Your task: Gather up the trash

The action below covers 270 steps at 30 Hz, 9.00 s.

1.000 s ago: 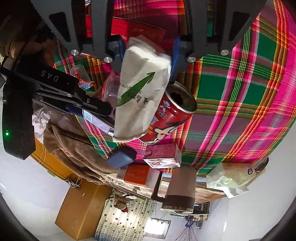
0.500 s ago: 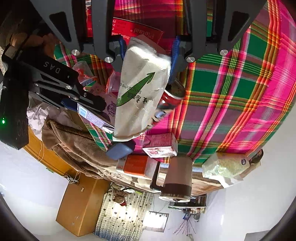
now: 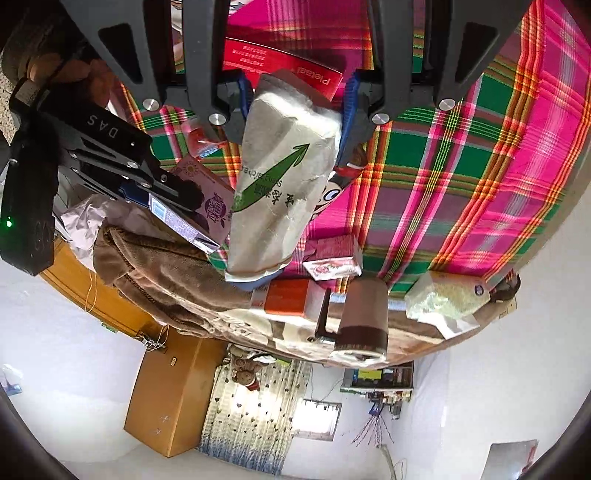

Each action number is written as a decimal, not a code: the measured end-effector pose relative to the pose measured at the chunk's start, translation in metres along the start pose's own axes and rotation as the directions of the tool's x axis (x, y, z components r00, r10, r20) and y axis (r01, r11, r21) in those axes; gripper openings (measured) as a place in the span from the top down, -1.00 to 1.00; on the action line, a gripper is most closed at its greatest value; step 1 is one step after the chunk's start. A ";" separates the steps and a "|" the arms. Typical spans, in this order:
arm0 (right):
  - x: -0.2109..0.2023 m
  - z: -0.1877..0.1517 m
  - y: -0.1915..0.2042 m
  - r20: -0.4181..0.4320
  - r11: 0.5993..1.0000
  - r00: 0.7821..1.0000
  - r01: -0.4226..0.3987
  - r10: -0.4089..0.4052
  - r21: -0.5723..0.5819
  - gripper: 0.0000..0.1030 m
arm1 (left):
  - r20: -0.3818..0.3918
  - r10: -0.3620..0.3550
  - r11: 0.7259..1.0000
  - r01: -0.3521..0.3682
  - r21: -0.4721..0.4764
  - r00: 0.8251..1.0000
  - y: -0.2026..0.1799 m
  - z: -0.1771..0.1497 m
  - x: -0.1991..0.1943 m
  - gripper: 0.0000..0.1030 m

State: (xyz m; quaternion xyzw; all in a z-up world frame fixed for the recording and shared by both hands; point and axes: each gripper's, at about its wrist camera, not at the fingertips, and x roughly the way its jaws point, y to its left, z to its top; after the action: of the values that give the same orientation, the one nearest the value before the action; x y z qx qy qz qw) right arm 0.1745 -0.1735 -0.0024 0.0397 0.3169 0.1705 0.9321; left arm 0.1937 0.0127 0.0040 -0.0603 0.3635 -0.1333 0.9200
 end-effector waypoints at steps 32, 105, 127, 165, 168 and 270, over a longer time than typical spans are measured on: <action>-0.120 -0.032 -0.086 0.140 0.949 0.950 0.252 -0.280 0.190 0.07 | 0.047 -0.189 0.961 0.175 0.214 0.981 -0.150 -0.009 -0.029 0.26; -0.135 -0.090 -0.078 0.053 0.906 0.931 0.336 -0.361 0.256 -0.22 | 0.016 -0.184 0.962 0.177 0.209 0.983 -0.129 -0.038 -0.031 -0.29; -0.085 -0.117 0.024 -0.034 0.974 0.998 0.051 -0.045 0.219 -0.22 | 0.046 -0.018 0.997 0.014 0.080 0.999 0.006 -0.048 -0.050 -0.31; -0.032 -0.107 0.039 -0.064 0.889 0.998 0.031 -0.002 0.456 0.46 | -0.125 -0.051 0.972 0.078 0.221 0.991 0.033 0.005 0.068 -0.32; -0.034 -0.103 0.032 -0.053 0.886 0.998 0.040 -0.018 0.462 0.50 | -0.154 -0.042 0.972 0.076 0.223 0.987 0.034 0.006 0.078 -0.32; -0.154 -0.075 -0.091 0.067 0.842 0.918 0.326 -0.390 0.430 0.61 | -0.006 -0.259 0.922 0.249 0.295 0.966 -0.169 -0.028 -0.022 -0.08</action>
State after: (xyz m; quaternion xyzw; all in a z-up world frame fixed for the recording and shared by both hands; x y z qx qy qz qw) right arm 0.0420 -0.3147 0.0101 0.1874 0.2754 -0.0809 0.9394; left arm 0.1247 -0.1429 0.0328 0.0281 0.3132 -0.3029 0.8996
